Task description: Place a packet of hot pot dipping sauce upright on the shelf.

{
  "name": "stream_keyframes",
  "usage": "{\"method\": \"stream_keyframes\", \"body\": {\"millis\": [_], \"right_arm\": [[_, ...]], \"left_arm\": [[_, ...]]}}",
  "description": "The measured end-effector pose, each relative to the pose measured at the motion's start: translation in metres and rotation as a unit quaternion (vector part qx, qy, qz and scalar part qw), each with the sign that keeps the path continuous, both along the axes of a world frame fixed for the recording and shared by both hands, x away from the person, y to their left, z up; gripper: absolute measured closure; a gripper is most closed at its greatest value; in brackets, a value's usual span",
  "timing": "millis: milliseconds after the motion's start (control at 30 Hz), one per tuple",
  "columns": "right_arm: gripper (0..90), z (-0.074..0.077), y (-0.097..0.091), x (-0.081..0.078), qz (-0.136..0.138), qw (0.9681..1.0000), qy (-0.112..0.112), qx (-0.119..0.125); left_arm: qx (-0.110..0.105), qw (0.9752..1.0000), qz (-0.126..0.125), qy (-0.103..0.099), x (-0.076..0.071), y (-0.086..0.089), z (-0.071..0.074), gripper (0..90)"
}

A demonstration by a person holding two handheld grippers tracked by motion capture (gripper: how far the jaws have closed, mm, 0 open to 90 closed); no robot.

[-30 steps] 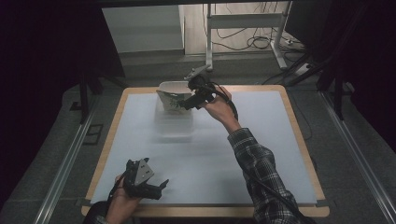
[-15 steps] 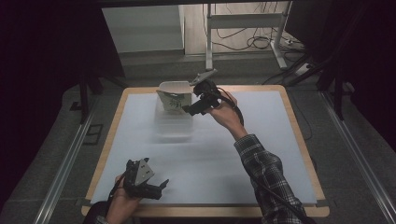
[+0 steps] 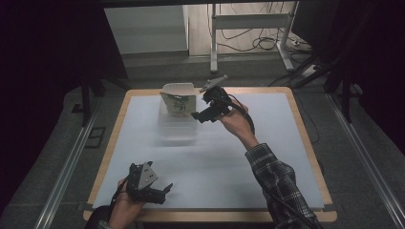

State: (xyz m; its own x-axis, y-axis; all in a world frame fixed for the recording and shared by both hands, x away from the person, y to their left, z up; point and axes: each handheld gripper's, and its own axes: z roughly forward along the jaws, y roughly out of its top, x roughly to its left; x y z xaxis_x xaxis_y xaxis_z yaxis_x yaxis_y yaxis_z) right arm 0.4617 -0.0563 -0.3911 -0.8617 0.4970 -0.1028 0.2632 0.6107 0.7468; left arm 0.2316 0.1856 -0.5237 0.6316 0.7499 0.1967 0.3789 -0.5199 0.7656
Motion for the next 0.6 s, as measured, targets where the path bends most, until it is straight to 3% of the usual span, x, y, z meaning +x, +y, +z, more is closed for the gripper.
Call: {"method": "stream_keyframes", "body": {"millis": [200,367,600], "right_arm": [[8.7,-0.004,-0.008,-0.007,-0.008,0.9998,0.018,0.01],[9.5,-0.008,-0.014,-0.012,-0.015,0.9998,0.014,0.006],[12.7,-0.016,-0.021,-0.02,-0.015,0.9995,0.026,0.012]], "left_arm": [[0.001,1.0,-0.001,0.0,0.0,0.0,0.0,0.0],[0.004,1.0,-0.003,0.0,0.0,0.0,0.0,0.0],[0.004,1.0,-0.003,0.002,0.0,-0.001,-0.001,0.0]]}}
